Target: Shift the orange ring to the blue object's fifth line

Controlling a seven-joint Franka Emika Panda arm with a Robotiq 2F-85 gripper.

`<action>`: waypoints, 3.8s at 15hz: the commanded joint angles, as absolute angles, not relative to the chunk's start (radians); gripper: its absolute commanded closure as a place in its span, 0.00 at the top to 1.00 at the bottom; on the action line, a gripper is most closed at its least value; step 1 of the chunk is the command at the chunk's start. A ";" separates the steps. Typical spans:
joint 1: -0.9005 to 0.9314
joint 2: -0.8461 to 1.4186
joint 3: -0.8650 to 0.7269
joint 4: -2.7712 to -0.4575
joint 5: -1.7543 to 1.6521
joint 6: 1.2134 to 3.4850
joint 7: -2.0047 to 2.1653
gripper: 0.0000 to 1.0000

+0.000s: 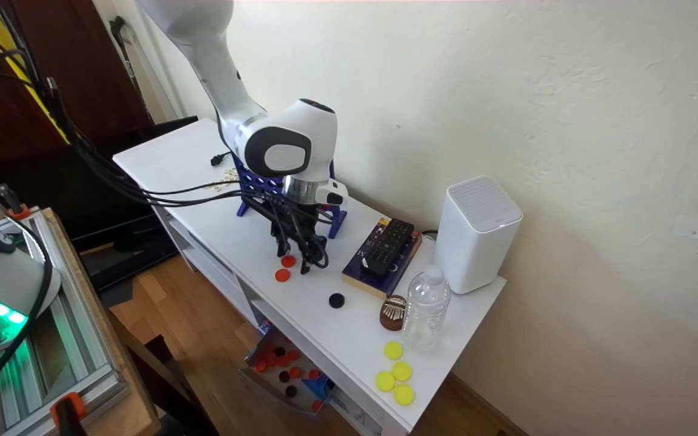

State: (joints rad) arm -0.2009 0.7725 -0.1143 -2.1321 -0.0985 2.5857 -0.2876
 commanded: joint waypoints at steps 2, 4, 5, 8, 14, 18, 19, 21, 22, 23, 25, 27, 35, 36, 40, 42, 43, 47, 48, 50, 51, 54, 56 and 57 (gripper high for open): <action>-0.203 0.792 -0.109 -2.105 -0.117 2.567 -0.276 1.00; -0.200 0.793 -0.106 -2.105 -0.117 2.566 -0.275 0.89; -0.199 0.793 -0.106 -2.105 -0.117 2.565 -0.274 0.75; -0.196 0.792 -0.104 -2.102 -0.117 2.564 -0.272 0.54; -0.191 0.790 -0.100 -2.096 -0.117 2.550 -0.271 0.59; -0.187 0.790 -0.101 -2.093 -0.119 2.547 -0.270 0.36; -0.185 0.788 -0.100 -2.093 -0.119 2.544 -0.269 0.35; -0.180 0.786 -0.102 -2.092 -0.122 2.539 -0.268 0.40; -0.179 0.788 -0.102 -2.090 -0.122 2.539 -0.266 0.50; -0.178 0.789 -0.103 -2.091 -0.122 2.541 -0.265 0.56; -0.176 0.789 -0.103 -2.091 -0.123 2.539 -0.265 0.71; -0.171 0.791 -0.105 -2.092 -0.125 2.540 -0.264 0.71; -0.170 0.789 -0.111 -2.090 -0.131 2.537 -0.266 0.09; -0.170 0.790 -0.112 -2.090 -0.131 2.539 -0.265 0.08; -0.182 0.770 -0.105 -2.107 -0.124 2.547 -0.277 0.04; -0.189 0.754 -0.103 -2.121 -0.120 2.558 -0.282 0.00; -0.191 0.755 -0.104 -2.121 -0.119 2.558 -0.281 0.00; -0.200 0.758 -0.102 -2.122 -0.115 2.560 -0.281 0.39; -0.202 0.759 -0.102 -2.121 -0.114 2.561 -0.280 0.45; -0.205 0.760 -0.099 -2.124 -0.112 2.562 -0.282 0.59; -0.207 0.760 -0.097 -2.124 -0.111 2.561 -0.284 0.67; -0.219 0.755 -0.085 -2.128 -0.102 2.557 -0.294 0.88; -0.214 0.757 -0.084 -2.128 -0.106 2.551 -0.292 0.99; -0.210 0.759 -0.086 -2.128 -0.110 2.549 -0.289 1.00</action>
State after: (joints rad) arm -0.1999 0.7661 -0.0990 -2.1134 -0.1017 2.5441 -0.2879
